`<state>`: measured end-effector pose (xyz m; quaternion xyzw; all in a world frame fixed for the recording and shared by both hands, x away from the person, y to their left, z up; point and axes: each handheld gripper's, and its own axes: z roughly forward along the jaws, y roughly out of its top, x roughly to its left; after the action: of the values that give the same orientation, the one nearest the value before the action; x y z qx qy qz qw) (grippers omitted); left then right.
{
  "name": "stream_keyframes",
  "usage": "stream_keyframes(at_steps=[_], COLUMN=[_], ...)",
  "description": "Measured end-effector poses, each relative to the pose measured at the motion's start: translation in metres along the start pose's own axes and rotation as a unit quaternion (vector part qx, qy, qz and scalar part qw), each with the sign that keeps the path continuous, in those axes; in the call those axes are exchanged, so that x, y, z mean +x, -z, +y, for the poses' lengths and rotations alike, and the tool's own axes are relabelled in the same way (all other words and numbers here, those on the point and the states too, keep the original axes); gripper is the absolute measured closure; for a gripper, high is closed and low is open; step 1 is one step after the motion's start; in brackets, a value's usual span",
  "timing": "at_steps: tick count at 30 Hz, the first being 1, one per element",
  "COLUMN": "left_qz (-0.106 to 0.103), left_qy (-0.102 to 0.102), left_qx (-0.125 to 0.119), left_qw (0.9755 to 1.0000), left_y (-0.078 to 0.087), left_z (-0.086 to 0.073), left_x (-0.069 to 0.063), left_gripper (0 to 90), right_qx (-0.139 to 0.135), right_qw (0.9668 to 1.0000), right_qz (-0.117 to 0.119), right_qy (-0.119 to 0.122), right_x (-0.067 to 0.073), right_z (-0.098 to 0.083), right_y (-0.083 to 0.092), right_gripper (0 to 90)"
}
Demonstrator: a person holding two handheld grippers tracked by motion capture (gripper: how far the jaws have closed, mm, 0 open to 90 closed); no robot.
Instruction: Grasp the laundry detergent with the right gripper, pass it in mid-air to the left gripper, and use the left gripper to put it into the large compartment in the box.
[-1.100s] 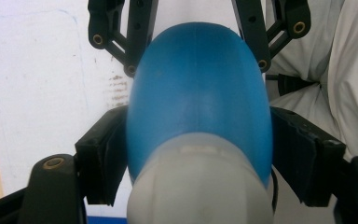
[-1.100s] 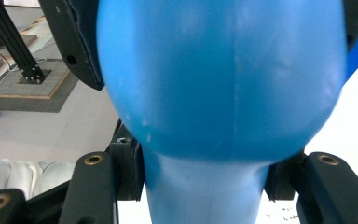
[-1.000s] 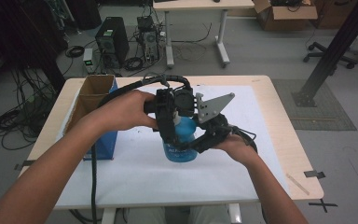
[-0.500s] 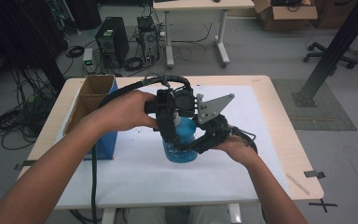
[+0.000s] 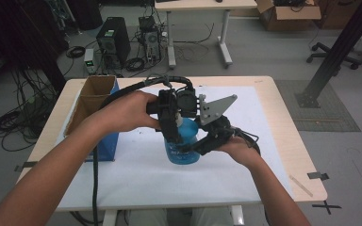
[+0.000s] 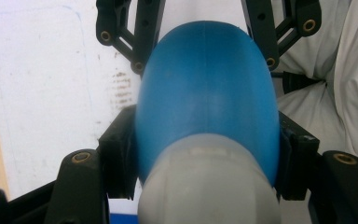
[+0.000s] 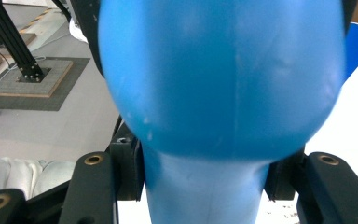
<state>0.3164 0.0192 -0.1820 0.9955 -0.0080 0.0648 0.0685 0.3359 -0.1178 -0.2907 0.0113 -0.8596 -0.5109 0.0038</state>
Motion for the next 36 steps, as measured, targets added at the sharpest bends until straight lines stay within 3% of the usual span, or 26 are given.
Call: stream_keyframes(at_steps=[10, 13, 15, 21, 24, 27, 28, 32, 36], left_qz=[-0.004, -0.001, 0.0, -0.001, 0.004, 0.007, 0.011, 0.024, 0.036], left_qy=[0.008, 0.012, 0.016, 0.033, 0.046, 0.057, 0.071, 0.099, 0.136], left_qx=[-0.001, 0.005, 0.007, 0.02, 0.027, 0.03, 0.033, 0.041, 0.057], left_qw=[1.0, 0.9999, 0.9999, 0.9993, 0.9986, 0.9979, 0.9969, 0.9939, 0.9884], left_y=[0.002, 0.004, 0.005, 0.008, 0.012, 0.016, 0.022, 0.032, 0.041], left_z=[0.002, 0.001, 0.0, -0.004, -0.006, -0.007, -0.009, -0.011, -0.013], left_x=[0.0, 0.0, 0.0, 0.002, 0.004, 0.006, 0.008, 0.011, 0.016], left_gripper=[38.1, 38.1, 38.1, 38.1, 38.2, 38.1, 38.1, 38.1, 38.1], right_qx=[0.005, 0.004, 0.015, 0.043, 0.075, 0.09, 0.105, 0.121, 0.137], right_qw=[1.0, 0.9999, 0.9997, 0.9987, 0.9958, 0.9939, 0.9917, 0.9883, 0.9842], right_qz=[0.004, -0.004, -0.009, -0.029, -0.05, -0.059, -0.068, -0.084, -0.1], right_qy=[0.007, 0.015, 0.018, -0.007, -0.018, -0.024, -0.031, -0.041, -0.052], right_x=[0.001, 0.003, 0.003, 0.002, 0.001, 0.001, 0.002, 0.003, 0.003], right_z=[0.002, 0.002, 0.0, -0.012, -0.019, -0.024, -0.028, -0.033, -0.036], right_y=[-0.001, 0.003, 0.008, 0.029, 0.043, 0.051, 0.06, 0.078, 0.097], right_gripper=[41.5, 32.5, 26.8, 19.5, 18.3, 17.3, 16.7, 16.3, 15.4])
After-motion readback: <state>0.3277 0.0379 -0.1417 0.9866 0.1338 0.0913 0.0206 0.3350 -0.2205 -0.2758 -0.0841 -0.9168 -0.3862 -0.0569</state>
